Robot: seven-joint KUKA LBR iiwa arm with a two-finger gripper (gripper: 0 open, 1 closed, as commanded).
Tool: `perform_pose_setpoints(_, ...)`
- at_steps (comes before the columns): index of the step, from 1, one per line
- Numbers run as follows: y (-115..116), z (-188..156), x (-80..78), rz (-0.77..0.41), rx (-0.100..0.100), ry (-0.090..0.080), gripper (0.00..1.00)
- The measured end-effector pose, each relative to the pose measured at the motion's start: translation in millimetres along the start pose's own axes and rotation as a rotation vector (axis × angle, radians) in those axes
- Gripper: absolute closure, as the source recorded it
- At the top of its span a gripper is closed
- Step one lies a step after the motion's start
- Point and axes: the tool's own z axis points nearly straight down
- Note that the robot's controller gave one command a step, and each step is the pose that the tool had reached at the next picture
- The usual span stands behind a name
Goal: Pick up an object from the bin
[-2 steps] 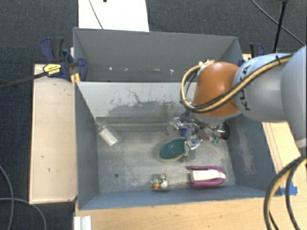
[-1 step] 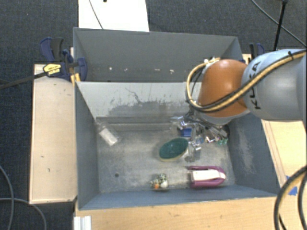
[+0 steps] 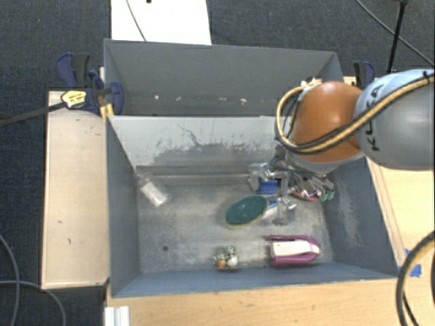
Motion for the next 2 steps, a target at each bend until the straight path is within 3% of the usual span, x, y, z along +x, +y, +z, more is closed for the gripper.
perform_pose_setpoints(1, 12.0, 31.3, -15.3, -0.066, -0.004, 0.005, 0.0)
perform_pose_setpoints(2, 11.7, 30.8, -15.9, -0.064, -0.003, 0.003, 0.0)
